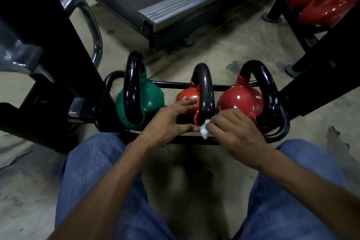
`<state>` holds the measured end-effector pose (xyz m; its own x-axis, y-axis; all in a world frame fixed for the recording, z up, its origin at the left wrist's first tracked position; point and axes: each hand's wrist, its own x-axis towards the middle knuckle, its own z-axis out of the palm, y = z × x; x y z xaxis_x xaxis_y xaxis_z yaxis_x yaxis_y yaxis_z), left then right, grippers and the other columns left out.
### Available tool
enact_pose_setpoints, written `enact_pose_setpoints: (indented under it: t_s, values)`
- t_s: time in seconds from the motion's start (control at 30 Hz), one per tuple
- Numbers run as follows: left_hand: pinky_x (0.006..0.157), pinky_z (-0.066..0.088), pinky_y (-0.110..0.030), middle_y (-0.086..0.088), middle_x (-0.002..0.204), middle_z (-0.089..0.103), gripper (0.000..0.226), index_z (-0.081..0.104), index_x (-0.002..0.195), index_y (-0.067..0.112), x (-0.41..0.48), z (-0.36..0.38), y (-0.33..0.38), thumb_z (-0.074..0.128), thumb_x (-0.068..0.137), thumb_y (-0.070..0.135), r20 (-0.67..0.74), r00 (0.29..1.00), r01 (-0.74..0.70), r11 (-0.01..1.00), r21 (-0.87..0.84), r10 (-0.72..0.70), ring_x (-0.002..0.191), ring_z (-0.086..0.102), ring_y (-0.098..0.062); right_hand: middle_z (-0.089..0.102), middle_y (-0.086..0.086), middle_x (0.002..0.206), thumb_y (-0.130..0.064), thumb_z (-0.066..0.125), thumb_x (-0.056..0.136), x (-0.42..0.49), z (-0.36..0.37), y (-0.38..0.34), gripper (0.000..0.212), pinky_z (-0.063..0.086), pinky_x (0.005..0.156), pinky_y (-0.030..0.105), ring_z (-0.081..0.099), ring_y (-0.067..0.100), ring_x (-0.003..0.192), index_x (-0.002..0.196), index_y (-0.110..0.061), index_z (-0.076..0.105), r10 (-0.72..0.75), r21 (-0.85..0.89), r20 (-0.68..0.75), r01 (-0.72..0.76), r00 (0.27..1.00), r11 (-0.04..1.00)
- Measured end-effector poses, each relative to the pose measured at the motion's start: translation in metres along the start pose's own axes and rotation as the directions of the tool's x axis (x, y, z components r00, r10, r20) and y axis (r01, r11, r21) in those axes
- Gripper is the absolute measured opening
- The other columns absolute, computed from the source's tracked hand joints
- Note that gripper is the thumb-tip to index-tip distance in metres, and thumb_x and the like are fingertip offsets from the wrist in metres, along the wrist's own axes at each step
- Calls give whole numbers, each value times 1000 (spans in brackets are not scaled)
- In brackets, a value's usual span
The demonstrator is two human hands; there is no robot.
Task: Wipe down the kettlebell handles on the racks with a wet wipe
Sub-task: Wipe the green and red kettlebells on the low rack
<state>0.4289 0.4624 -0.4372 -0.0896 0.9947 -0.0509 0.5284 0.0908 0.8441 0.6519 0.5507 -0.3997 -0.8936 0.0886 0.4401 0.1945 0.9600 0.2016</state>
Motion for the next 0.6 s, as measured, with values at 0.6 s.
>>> enact_pose_setpoints:
  t_s: [0.6]
  values:
    - [121,28,-26,28,155,31,80,48,151,34,-2,13,11,86,81,28,-120,992,41,999,1,-41,141,20,19,71,30,119,-10,45,101,67,16,23,36,48,110,48,68,39,114,113,12,71,512,622,783,-442,354,-646]
